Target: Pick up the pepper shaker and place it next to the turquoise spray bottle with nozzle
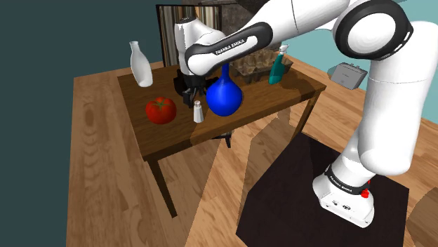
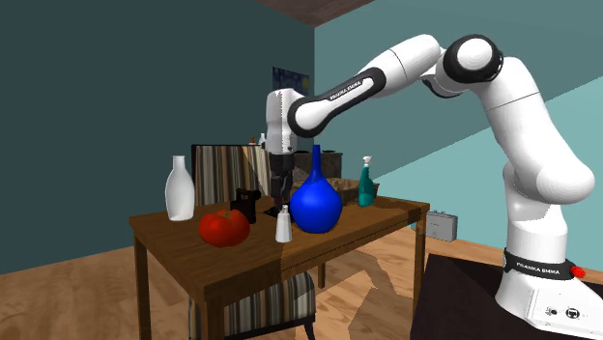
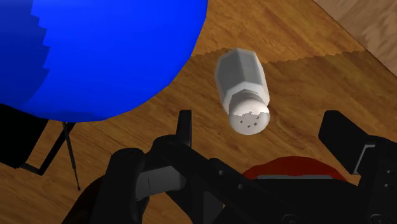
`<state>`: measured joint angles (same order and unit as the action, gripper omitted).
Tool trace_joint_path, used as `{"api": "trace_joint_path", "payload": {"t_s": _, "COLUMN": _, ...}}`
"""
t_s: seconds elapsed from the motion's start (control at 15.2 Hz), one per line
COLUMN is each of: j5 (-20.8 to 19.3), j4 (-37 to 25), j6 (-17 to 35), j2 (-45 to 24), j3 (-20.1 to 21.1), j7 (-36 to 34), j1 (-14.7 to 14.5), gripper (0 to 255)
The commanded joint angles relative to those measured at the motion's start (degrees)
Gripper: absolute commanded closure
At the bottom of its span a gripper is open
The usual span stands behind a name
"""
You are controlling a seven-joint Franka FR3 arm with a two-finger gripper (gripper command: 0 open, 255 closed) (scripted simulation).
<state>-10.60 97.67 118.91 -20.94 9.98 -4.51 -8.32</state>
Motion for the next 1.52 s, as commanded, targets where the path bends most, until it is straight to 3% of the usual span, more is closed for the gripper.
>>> {"api": "trace_joint_path", "payload": {"t_s": 0.0, "j5": -0.36, "j4": 0.24, "j6": 1.28, "j2": -0.98, "j3": -0.13, "j7": -0.11, "j1": -0.03, "gripper": 0}}
{"api": "trace_joint_path", "payload": {"t_s": 0.33, "j5": -0.86, "j4": 1.59, "j6": 4.14, "j2": -2.51, "j3": -0.41, "j7": -0.43, "j1": 0.04, "gripper": 0}}
{"api": "trace_joint_path", "payload": {"t_s": 0.79, "j5": -0.85, "j4": 1.59, "j6": 4.13, "j2": -2.51, "j3": -0.41, "j7": -0.43, "j1": 0.04, "gripper": 0}}
{"api": "trace_joint_path", "payload": {"t_s": 0.86, "j5": -0.85, "j4": 1.59, "j6": 4.13, "j2": -2.51, "j3": -0.41, "j7": -0.43, "j1": 0.04, "gripper": 255}}
{"api": "trace_joint_path", "payload": {"t_s": 1.45, "j5": -0.86, "j4": 1.59, "j6": 4.14, "j2": -2.51, "j3": -0.41, "j7": -0.43, "j1": 0.04, "gripper": 255}}
